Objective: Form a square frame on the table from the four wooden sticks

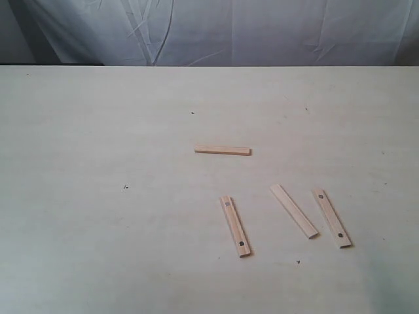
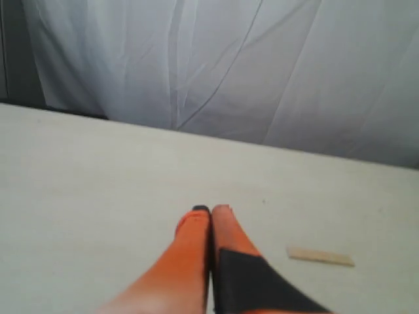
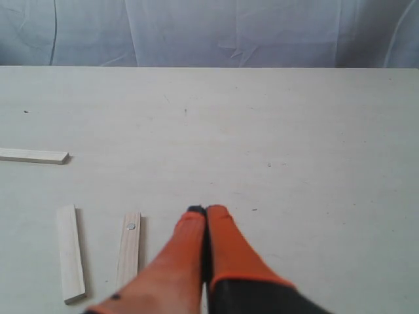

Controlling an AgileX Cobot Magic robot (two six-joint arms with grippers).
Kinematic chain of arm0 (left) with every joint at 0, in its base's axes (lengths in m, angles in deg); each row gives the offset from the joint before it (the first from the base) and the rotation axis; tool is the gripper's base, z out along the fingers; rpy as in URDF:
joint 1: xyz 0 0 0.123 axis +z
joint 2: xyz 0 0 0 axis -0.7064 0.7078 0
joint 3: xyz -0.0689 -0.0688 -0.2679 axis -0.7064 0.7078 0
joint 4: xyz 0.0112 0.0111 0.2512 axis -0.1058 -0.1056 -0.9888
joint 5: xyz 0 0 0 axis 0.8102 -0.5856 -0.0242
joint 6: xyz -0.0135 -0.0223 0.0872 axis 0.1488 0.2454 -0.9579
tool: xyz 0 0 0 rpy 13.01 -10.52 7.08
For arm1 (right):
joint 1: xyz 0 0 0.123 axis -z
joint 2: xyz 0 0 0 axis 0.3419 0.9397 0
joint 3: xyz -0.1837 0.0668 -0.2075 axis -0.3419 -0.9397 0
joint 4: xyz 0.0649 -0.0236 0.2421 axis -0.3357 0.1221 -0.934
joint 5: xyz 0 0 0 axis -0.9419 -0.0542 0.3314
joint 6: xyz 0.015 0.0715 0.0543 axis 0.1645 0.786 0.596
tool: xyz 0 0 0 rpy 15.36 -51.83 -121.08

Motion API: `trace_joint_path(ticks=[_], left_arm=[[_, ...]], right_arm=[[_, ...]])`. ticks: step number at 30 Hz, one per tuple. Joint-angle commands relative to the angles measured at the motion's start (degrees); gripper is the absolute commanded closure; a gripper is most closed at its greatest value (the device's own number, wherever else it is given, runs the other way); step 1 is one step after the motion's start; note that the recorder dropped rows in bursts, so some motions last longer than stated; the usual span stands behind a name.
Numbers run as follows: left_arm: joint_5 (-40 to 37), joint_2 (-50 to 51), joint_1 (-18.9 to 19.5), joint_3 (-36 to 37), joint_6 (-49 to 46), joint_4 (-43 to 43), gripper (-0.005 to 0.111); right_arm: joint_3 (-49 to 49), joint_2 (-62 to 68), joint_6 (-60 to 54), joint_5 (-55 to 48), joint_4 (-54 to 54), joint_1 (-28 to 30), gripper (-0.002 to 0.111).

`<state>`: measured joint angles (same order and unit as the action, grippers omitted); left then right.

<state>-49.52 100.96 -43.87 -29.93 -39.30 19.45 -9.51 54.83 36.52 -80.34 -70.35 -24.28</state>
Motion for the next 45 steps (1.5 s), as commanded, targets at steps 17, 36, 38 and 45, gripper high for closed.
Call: trace_joint_path(ticks=[17,36,38,45], left_arm=[[-13.9,38.8,-7.0,-16.3,-9.5,22.0,0.107],[-5.1,78.6,-49.1,-43.5,28.9,-7.6,0.107],[-8.1,82.3,-50.3,-48.9,32.7,-11.3,0.107],[-15.5,93.7,-50.9,-60.7,50.6,-20.2,0.107]], right_arm=[[-0.1,-0.3,-0.4,0.8,0.0,0.3,0.108],[-0.1,-0.3,-0.4,0.5,-0.1,0.3,0.108],[-0.1,-0.3,-0.4,0.5,-0.1,0.3,0.108],[-0.1,-0.3,-0.4,0.5,-0.1,0.3,0.108]])
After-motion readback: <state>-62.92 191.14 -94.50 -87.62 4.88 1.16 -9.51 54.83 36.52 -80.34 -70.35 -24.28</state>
